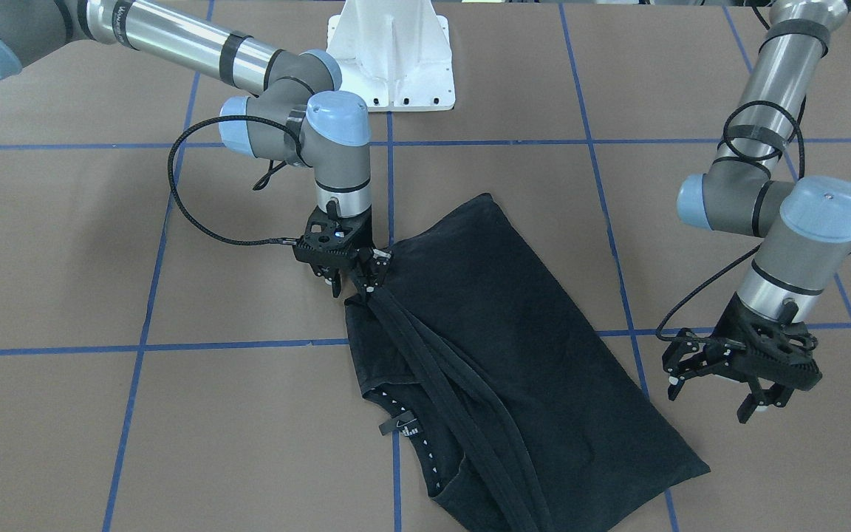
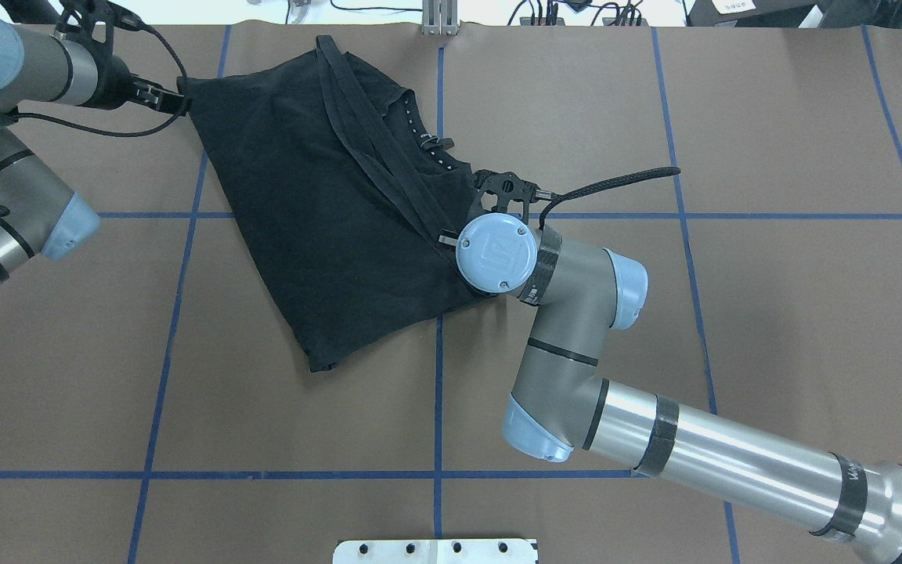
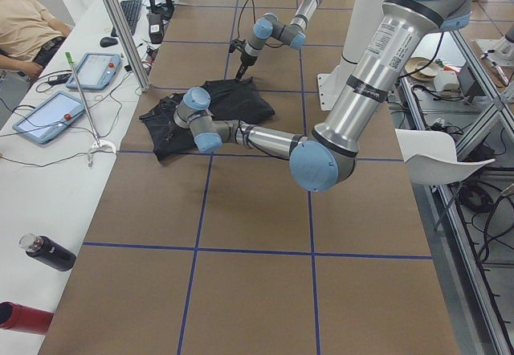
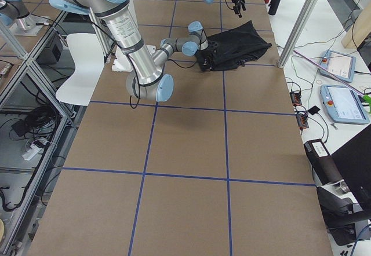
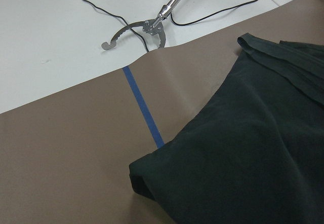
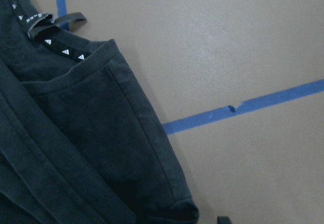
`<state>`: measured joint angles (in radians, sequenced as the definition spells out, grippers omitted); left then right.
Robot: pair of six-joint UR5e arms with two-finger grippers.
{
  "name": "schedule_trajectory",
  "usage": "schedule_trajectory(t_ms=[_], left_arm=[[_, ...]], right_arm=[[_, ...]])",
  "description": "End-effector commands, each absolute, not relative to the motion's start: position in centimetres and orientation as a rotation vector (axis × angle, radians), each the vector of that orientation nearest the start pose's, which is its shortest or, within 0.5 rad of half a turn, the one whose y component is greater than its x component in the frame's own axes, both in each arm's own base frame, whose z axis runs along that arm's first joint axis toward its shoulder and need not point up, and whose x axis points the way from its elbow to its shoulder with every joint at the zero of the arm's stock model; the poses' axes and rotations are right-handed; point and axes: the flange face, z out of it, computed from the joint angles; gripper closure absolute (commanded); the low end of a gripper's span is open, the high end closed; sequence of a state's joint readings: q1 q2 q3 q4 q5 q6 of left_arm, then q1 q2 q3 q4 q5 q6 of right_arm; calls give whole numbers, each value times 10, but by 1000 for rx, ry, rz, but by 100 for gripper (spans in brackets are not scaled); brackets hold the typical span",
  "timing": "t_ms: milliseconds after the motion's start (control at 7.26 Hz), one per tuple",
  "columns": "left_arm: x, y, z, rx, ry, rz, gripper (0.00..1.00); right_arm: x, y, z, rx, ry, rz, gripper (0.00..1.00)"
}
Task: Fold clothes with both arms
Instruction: 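Lower the right gripper onto the shirt near the printed collar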
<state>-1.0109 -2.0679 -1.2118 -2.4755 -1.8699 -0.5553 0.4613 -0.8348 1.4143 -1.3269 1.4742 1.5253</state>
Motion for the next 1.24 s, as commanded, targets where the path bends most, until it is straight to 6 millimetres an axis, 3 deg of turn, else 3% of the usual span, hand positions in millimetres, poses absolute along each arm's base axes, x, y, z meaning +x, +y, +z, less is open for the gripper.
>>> schedule_trajectory(t_ms=[0, 138, 276, 827, 1102], left_arm=[[296, -668, 444, 735, 778, 160, 0], [296, -668, 445, 733, 777, 160, 0], [296, -668, 445, 733, 777, 160, 0], [295, -666, 450, 726, 774, 157, 0], [294, -663, 452, 738, 783, 160, 0]], right_arm=[[-619, -466, 263, 293, -762, 429, 51], [-619, -466, 261, 293, -765, 430, 66], [-620, -467, 253, 294, -775, 433, 99], [-619, -466, 255, 296, -769, 421, 100], [-601, -465, 254, 298, -787, 420, 100]])
